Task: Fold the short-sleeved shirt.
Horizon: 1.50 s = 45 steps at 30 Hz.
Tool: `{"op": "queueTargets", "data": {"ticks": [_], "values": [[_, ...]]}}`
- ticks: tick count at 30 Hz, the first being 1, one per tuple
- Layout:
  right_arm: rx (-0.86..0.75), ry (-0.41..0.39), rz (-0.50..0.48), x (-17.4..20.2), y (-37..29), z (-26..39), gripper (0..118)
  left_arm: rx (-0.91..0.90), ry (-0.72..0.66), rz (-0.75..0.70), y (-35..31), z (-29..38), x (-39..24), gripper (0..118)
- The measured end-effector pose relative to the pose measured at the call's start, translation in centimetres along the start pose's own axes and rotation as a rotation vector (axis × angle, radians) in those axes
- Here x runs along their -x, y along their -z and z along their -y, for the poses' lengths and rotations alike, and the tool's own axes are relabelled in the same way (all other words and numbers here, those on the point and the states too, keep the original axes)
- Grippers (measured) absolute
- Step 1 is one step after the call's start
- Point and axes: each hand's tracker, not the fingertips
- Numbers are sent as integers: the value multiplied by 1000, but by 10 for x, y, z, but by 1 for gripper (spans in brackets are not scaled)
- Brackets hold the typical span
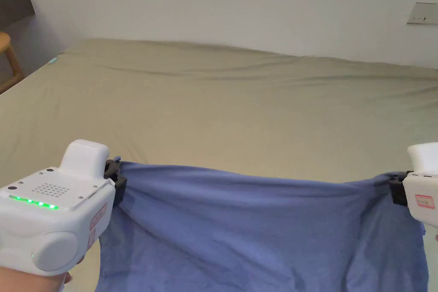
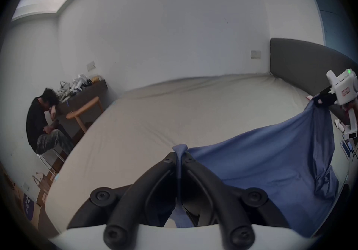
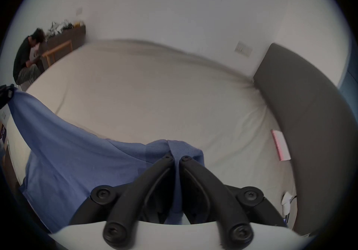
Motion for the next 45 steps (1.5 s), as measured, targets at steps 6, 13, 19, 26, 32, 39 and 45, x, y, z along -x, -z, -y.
{"op": "queueTargets", "data": {"ticks": [6, 13, 19, 26, 32, 39, 45], "values": [[-239, -62, 94, -8, -111, -5, 3, -147, 15, -62, -62, -40, 7, 0], [-493, -50, 158, -11, -223, -10, 3, -353, -1, -159, -156, -79, 21, 0], [-618, -1, 151, -19, -294, -31, 3, -494, -51, -169, -230, -110, 31, 0], [-699, -9, 183, -36, -330, -58, 3, -579, -63, -183, -270, -158, 45, 0], [-744, -2, 217, -47, -343, -93, 3, -615, -14, -187, -271, -206, 49, 0], [-741, -11, 263, -63, -319, -144, 3, -566, 72, -219, -232, -262, 45, 0], [-740, -12, 322, -73, -279, -200, 3, -527, 71, -215, -185, -306, 46, 0]]}}
